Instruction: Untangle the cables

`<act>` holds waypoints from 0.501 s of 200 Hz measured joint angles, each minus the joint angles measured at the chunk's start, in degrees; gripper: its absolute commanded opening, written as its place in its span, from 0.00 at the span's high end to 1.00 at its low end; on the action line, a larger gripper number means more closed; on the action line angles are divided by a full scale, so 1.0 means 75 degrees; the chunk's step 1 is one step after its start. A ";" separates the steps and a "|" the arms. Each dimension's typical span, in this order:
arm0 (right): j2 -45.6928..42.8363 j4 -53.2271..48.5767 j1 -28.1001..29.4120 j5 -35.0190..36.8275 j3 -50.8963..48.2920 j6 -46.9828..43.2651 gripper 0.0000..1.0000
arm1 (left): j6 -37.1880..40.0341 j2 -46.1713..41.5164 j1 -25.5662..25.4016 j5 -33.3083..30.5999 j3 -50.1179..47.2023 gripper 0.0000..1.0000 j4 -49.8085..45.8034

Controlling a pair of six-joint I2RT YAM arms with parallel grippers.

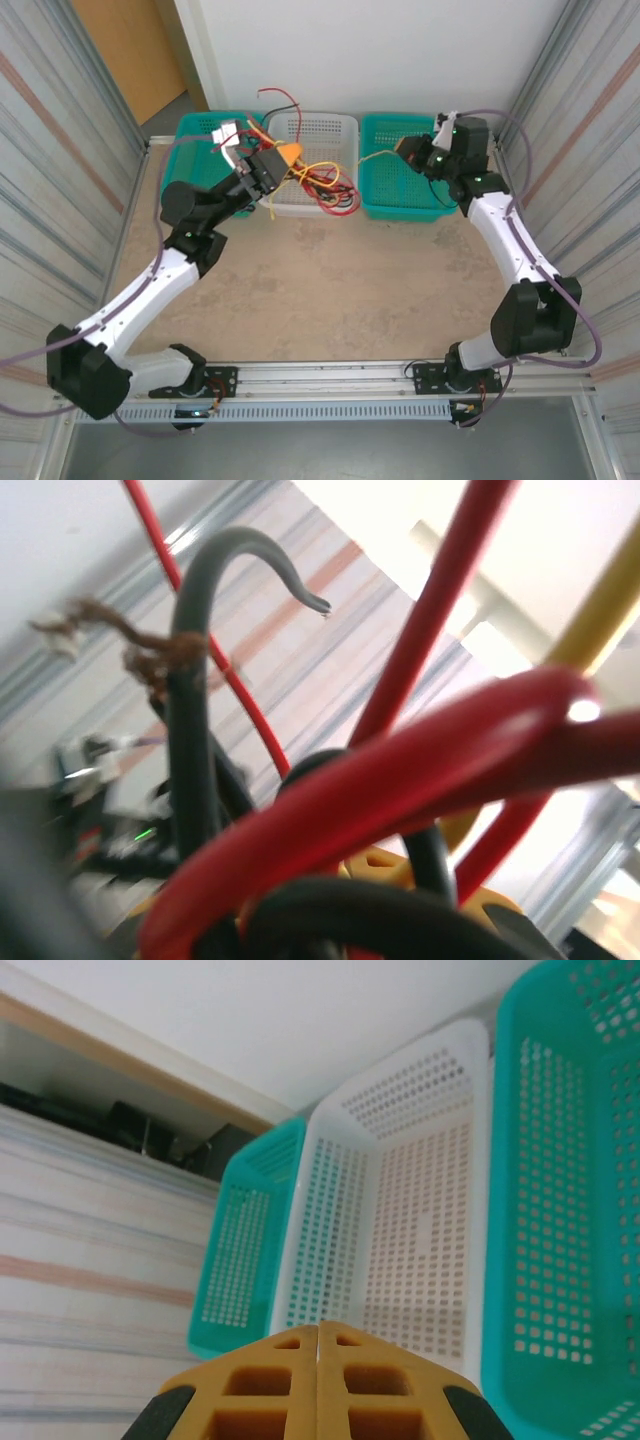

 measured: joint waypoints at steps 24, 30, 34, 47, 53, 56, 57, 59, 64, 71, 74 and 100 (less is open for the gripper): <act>-0.0006 0.0950 0.0842 0.0090 -0.1139 0.0391 1.00 | 0.0210 0.0574 -0.0845 -0.0705 0.0880 1.00 0.0303; -0.0012 0.1172 0.1067 0.0096 -0.1422 0.0495 1.00 | 0.0373 0.0641 -0.0973 -0.0898 0.1026 1.00 0.0332; -0.0017 0.1303 0.1221 0.0102 -0.1614 0.0554 1.00 | 0.0449 0.0667 -0.1020 -0.0994 0.1093 1.00 0.0341; -0.0096 0.1711 0.1649 0.0198 -0.2139 0.0784 1.00 | 0.0889 0.0731 -0.1043 -0.1416 0.1294 1.00 0.0289; -0.0178 0.1894 0.1853 0.0294 -0.2378 0.0909 1.00 | 0.1131 0.0772 -0.0997 -0.1603 0.1387 1.00 0.0251; -0.0233 0.1973 0.1947 0.0329 -0.2480 0.0962 1.00 | 0.1282 0.0796 -0.0970 -0.1696 0.1434 1.00 0.0221; -0.0256 0.2017 0.1993 0.0373 -0.2527 0.0976 1.00 | 0.1314 0.0801 -0.0962 -0.1719 0.1445 1.00 0.0210; -0.0297 0.2066 0.2063 0.0420 -0.2600 0.0991 1.00 | 0.1364 0.0816 -0.0938 -0.1775 0.1483 1.00 0.0181; -0.0405 0.2154 0.2224 0.0536 -0.2751 0.1084 1.00 | 0.1574 0.0860 -0.0877 -0.1920 0.1565 1.00 0.0125; -0.0574 0.2305 0.2483 0.0734 -0.2964 0.1166 1.00 | 0.1897 0.0935 -0.0772 -0.2124 0.1687 1.00 0.0082; -0.0644 0.2358 0.2576 0.0810 -0.3037 0.1192 1.00 | 0.2017 0.0962 -0.0734 -0.2197 0.1728 1.00 0.0079; -0.1236 0.2492 0.3675 0.1658 -0.3512 0.1408 1.00 | 0.3249 0.1218 -0.0411 -0.2853 0.1874 1.00 0.0137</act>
